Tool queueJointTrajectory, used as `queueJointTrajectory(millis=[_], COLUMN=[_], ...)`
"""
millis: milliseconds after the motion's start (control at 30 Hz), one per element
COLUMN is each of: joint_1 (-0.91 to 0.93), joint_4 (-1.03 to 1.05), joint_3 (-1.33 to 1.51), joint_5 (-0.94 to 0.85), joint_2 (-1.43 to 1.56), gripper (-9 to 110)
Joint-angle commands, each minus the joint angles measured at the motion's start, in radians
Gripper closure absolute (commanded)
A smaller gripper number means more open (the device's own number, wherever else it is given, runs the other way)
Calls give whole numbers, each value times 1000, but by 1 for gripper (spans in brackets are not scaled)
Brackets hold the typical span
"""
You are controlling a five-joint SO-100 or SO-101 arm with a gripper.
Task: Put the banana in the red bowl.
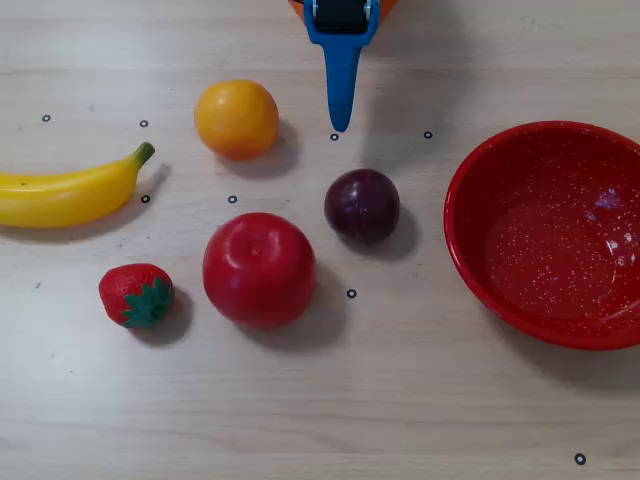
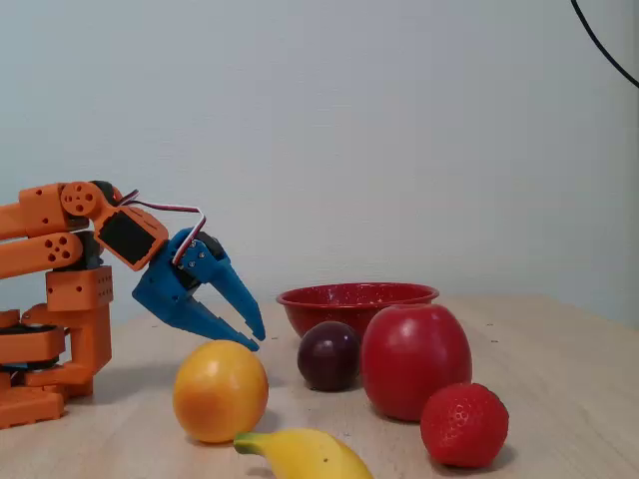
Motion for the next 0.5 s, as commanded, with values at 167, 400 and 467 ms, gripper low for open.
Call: queueJointTrajectory(millis=[167, 400, 467], joint_1=[-5, -3, -3], joint_4=[-8, -8, -6], joint_3=[12, 12, 12], joint_5=[-6, -2, 0], joint_2=[15, 15, 15], gripper=[101, 101, 101])
